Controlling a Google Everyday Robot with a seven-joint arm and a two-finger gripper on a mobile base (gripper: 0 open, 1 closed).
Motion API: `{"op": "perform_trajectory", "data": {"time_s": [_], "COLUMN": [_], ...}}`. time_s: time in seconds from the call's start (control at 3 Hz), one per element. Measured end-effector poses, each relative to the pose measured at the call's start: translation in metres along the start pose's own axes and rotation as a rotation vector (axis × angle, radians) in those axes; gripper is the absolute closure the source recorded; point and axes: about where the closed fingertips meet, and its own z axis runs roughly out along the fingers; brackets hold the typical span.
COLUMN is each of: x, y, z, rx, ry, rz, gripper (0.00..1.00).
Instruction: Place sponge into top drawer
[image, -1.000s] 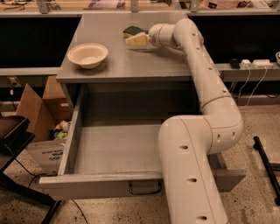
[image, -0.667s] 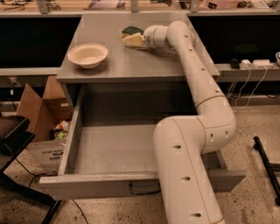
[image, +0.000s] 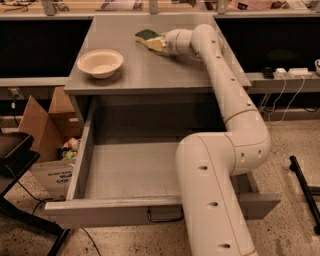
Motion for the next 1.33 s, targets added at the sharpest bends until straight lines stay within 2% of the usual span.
{"op": "perform_trajectory", "data": {"time_s": [0.33,0.67,1.0,1.33], "x": [0.0,-0.005,-0.021,-0.039], "y": [0.001,0.008,0.008,0.008], "z": [0.0,-0.019,-0.093,-0.189], "rx": [-0.003,-0.033,-0.024,0.027], "ry": [0.002,0.062,0.273,0.482], "rz": [-0.001,-0.022,-0.069,-0.084], "gripper": [0.88,1.0,1.0,1.0]}}
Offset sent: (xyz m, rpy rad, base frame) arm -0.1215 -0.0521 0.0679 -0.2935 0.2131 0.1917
